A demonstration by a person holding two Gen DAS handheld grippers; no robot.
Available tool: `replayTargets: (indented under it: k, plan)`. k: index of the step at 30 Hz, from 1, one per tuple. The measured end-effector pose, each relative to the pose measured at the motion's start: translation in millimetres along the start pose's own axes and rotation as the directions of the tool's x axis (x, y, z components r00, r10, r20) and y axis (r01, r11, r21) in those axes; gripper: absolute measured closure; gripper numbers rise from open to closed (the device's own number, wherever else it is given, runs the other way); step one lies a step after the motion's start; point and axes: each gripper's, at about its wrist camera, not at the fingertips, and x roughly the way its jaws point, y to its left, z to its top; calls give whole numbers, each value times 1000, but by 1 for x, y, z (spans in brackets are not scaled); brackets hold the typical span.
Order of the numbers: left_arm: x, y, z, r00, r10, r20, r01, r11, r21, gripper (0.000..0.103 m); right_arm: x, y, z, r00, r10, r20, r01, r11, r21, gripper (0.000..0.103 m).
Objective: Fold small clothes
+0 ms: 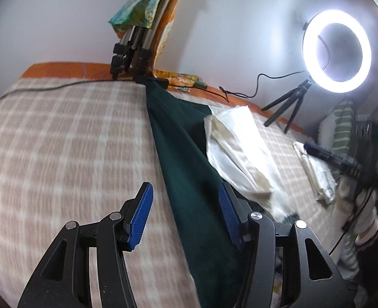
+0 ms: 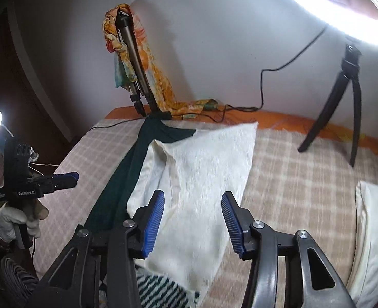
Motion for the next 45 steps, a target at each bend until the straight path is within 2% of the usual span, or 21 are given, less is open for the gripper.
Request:
replayTargets:
  k: [5,9,13,22,27,29,31,32,33,34,36,38,42,43,44,45]
  plan:
    - [28,8,13,999,15,-29,-14,999,38,51,46,1,52,999,30,-39,-33,998,-58,55]
    - [42,8,21,999,25,-40,-22,997,79,51,84,3,76,995,54,-86,-63,992,-109,60]
    - [52,10,28,999,36,-37,-32,994,108,51,120,10,93,987,93,-128,-107,988,-112,60]
    - [76,17,29,997,60,-55,-51,988,143,51,195,32,98,965,70,-251,-124,970,-207,60]
    - [77,18,27,997,59,-41,-52,987,153,51,219,40,92,952,28,-304,-112,958,-263,60]
    - [77,16,26,997,64,-32,-58,985,165,51,221,44,89,954,13,-301,-105,951,-290,61]
    - [78,15,25,997,68,-25,-62,983,171,51,221,48,88,953,7,-304,-105,946,-307,81]
    - [79,15,26,997,68,-23,-63,983,172,51,222,49,88,953,5,-303,-105,944,-313,88]
    - [79,15,26,997,68,-22,-63,983,173,51,222,51,88,952,7,-306,-110,941,-319,102]
    - [79,15,26,998,67,-22,-62,983,173,51,222,52,88,952,3,-306,-108,939,-327,103]
    - [75,14,24,998,66,-18,-61,982,176,51,220,57,87,956,-32,-290,-79,928,-364,103]
    - [74,13,23,998,69,-16,-65,981,182,51,221,55,88,960,-99,-261,-8,925,-380,103]
    - [75,14,26,997,70,-25,-65,982,177,51,216,51,93,966,-77,-247,-12,941,-338,103]
    - [75,15,30,997,72,-32,-65,983,169,51,211,47,95,968,-64,-242,-18,947,-322,98]
    - [76,17,35,997,68,-35,-62,986,155,51,203,43,99,973,-33,-230,-35,958,-286,89]
    - [77,19,39,998,62,-34,-56,989,138,51,193,36,102,977,-3,-215,-52,967,-249,64]
